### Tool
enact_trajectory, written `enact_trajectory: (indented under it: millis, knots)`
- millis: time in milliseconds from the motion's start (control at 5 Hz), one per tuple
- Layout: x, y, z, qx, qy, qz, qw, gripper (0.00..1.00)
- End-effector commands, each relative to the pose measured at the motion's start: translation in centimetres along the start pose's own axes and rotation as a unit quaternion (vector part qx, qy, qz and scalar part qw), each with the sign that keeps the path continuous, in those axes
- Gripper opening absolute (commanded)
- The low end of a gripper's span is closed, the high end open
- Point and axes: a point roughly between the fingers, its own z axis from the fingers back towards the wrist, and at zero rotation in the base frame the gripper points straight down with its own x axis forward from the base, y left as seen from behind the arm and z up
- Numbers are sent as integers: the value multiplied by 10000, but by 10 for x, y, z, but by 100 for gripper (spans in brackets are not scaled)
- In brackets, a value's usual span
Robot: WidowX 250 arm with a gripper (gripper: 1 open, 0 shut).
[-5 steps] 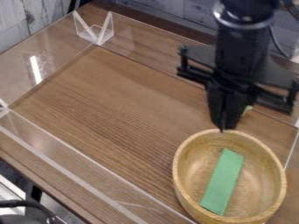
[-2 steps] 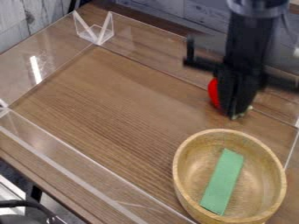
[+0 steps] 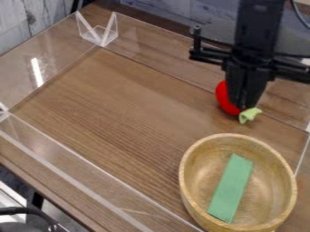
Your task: Remove the green block from the brown bowl and put it on the table
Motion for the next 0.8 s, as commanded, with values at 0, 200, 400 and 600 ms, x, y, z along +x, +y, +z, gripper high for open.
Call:
enact_trajectory:
  millis: [0,200,400,600]
  knots:
    - [3,2,6,-93,-47,-385,9992,0]
    - [-3,5,12,-90,10,-504,9987,0]
    - [-10,7,16,-85,80,-641,9979,0]
    - [-17,0,21,-48,137,-475,9988,0]
